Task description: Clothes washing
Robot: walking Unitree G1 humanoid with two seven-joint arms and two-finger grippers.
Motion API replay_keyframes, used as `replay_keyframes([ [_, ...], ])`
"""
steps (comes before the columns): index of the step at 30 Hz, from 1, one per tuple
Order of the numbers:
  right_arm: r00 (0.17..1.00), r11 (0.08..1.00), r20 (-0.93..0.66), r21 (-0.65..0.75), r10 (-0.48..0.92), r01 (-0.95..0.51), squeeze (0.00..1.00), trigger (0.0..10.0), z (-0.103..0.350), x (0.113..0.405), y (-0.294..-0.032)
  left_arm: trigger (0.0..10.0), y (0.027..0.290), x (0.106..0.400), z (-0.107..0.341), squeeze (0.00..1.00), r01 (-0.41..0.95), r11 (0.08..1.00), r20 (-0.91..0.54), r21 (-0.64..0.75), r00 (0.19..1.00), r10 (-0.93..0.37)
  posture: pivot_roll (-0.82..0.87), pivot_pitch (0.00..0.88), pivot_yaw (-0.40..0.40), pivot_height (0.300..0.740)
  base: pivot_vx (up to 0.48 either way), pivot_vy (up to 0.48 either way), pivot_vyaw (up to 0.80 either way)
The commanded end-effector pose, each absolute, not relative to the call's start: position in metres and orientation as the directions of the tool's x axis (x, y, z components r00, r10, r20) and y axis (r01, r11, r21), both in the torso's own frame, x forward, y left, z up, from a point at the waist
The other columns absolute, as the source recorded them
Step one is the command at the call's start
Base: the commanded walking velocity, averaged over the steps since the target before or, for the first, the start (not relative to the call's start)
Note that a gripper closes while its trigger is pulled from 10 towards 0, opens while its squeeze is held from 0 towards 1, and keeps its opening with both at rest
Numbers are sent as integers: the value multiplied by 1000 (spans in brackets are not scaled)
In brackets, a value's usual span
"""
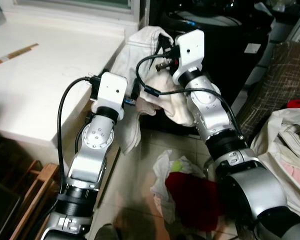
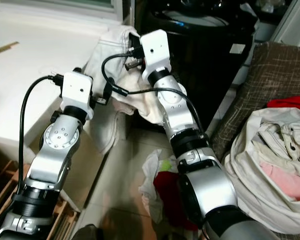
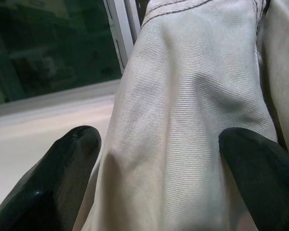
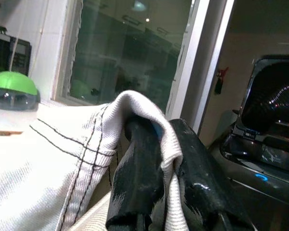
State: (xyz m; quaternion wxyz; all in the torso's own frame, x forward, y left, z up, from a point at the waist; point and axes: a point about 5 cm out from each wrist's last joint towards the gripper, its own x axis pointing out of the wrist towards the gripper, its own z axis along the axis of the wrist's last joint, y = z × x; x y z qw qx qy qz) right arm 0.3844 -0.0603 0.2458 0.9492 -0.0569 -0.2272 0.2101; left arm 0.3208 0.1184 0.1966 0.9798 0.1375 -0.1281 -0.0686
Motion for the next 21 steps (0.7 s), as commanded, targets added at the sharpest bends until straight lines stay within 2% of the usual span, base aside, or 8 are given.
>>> replay_keyframes([
  [1, 803, 922, 454, -172, 386, -347, 0, 10000, 255, 384, -68, 10000, 117, 319, 203, 0, 98, 951, 258, 294, 950, -178, 56, 0, -41, 740, 0, 0, 0],
  [21, 837, 928, 402, -165, 372, -333, 0, 10000, 235, 383, -79, 10000, 113, 316, 198, 0, 122, 951, 242, 282, 951, -194, 24, 4, -35, 740, 0, 0, 0],
])
